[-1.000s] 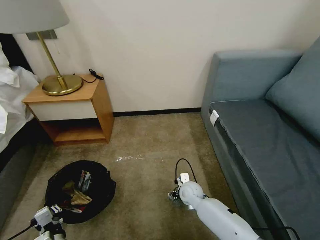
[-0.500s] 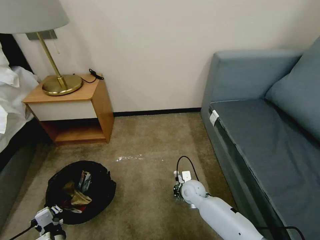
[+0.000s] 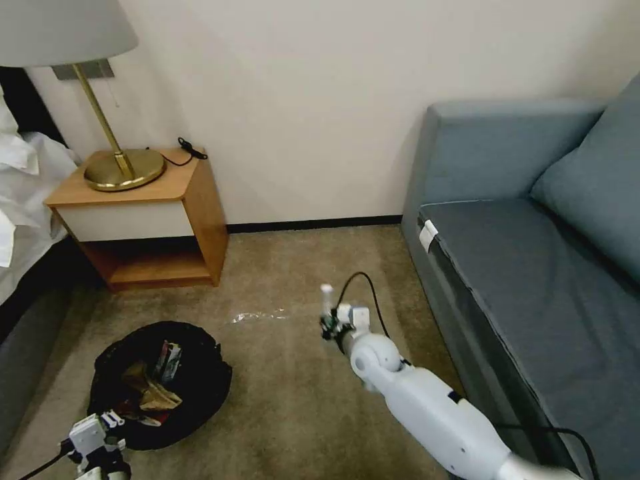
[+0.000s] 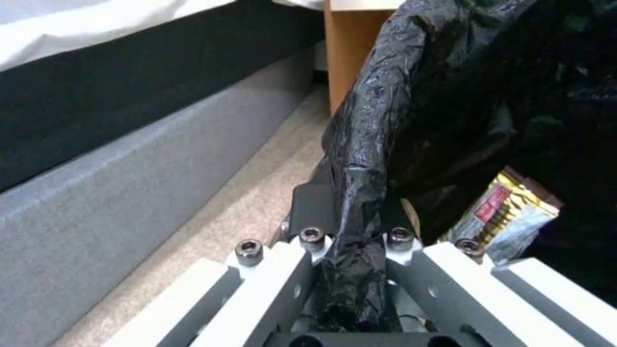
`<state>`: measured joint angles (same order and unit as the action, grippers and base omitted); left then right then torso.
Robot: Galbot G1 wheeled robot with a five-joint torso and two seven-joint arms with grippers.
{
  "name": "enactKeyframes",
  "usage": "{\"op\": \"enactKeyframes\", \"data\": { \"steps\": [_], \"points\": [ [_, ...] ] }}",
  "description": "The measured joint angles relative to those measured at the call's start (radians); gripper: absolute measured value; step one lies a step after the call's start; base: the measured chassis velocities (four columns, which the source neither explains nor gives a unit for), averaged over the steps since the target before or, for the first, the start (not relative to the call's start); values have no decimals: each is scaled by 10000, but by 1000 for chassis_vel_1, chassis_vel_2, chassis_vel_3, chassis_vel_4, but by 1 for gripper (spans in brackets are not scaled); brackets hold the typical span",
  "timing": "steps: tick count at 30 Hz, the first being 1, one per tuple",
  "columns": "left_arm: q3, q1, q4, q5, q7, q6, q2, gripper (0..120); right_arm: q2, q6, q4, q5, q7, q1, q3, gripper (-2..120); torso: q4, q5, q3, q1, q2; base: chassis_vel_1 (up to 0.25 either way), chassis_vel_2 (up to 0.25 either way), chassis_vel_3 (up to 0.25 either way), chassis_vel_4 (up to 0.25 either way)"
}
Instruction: Pick up the trash bin, then pick up the garbage on the floor and place it into the trash bin.
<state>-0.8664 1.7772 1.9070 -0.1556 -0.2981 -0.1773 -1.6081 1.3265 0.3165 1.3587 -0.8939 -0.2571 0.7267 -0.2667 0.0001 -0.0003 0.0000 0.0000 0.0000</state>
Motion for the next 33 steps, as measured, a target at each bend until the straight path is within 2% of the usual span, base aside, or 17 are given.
{"op": "enactKeyframes", "data": {
  "steps": [1,2,5,7,14,17,19,29,33],
  "points": [
    [15,-1,0,31,-4,0,0,3,129,-452,-3,-5,634,-169,-87,23,0,2,0,0,0,0,0,0,0],
    [15,-1,0,31,-4,0,0,3,129,-452,-3,-5,634,-169,-87,23,0,2,0,0,0,0,0,0,0],
    [28,-4,23,82,-19,0,0,3,362,-941,52,-54,1564,-422,-339,23,-1,0,0,0,0,0,0,0,0],
    [35,0,53,100,-22,0,0,3,421,-1020,79,-60,1743,-460,-417,23,0,1,0,0,0,0,0,0,0],
    [63,56,379,196,-61,12,0,3,873,-1457,251,363,3423,-418,-1242,23,-1,2,0,0,0,0,0,0,0],
    [64,61,420,196,-64,27,0,3,906,-1490,299,471,3738,-366,-1417,23,-1,2,0,0,0,0,0,0,0],
    [60,52,448,196,-71,48,0,3,938,-1725,307,1049,4659,-299,-2063,23,0,1,0,-1,0,0,0,0,0],
    [107,3,447,190,-78,84,0,3,1098,-1907,226,1784,5720,-164,-3022,23,-1,2,0,0,0,0,0,0,0],
    [129,21,447,194,-79,85,1,3,1257,-1931,8,2042,5737,-288,-3317,23,-1,2,0,-1,0,0,0,0,0]
  ]
}}
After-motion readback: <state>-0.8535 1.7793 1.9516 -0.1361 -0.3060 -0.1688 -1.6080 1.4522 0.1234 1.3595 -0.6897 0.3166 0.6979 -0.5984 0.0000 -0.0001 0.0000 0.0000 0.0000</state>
